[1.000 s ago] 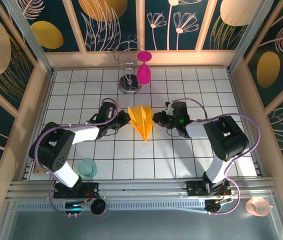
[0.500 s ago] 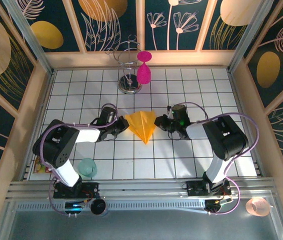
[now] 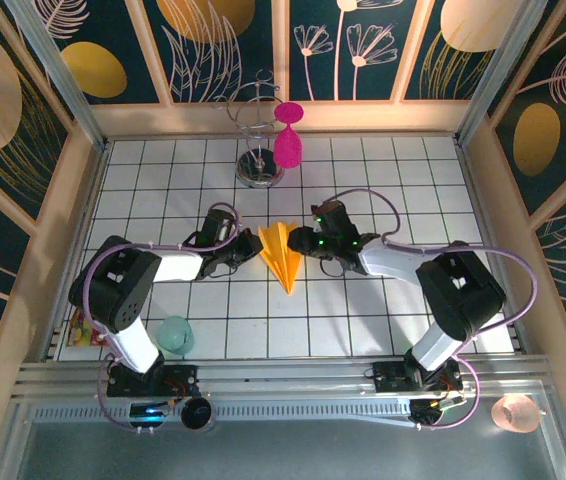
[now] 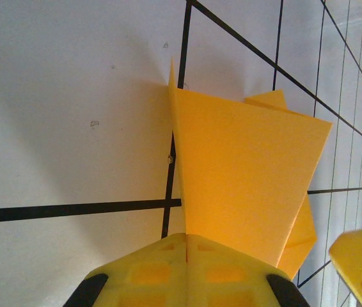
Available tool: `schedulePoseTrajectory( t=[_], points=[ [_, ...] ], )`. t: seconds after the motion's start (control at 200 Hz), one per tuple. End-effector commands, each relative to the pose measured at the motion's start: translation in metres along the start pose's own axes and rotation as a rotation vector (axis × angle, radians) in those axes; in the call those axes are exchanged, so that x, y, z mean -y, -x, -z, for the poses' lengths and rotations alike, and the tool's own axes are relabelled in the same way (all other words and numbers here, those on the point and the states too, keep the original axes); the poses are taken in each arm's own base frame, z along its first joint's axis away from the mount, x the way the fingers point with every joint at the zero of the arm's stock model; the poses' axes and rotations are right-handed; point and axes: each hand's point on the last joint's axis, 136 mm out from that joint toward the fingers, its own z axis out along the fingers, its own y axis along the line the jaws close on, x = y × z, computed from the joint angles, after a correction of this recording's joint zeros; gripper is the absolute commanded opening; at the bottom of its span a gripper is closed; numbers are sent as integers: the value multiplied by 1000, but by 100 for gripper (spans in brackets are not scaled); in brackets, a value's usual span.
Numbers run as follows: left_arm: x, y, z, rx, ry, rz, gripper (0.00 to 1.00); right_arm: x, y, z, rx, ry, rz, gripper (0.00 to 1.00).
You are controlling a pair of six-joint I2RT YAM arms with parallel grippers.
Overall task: Fold a paper plane with a square sheet of paper (pick it up from the middle)
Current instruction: Turn over a paper plane at the top-center of the table, then move the paper plane to the top-center of the table.
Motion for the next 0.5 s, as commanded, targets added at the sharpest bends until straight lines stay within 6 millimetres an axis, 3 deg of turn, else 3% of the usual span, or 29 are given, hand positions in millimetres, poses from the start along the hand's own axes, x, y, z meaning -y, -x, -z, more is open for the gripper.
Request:
schedulePoseTrajectory(
  t=[0.0, 0.496],
  points=[
    [10, 0, -1, -9, -33, -26, 0, 7, -9, -7, -28, -104, 50, 39],
    [12, -1, 0, -14, -46, -25, 0, -1, -36, -21, -117, -128, 36, 44]
  ],
)
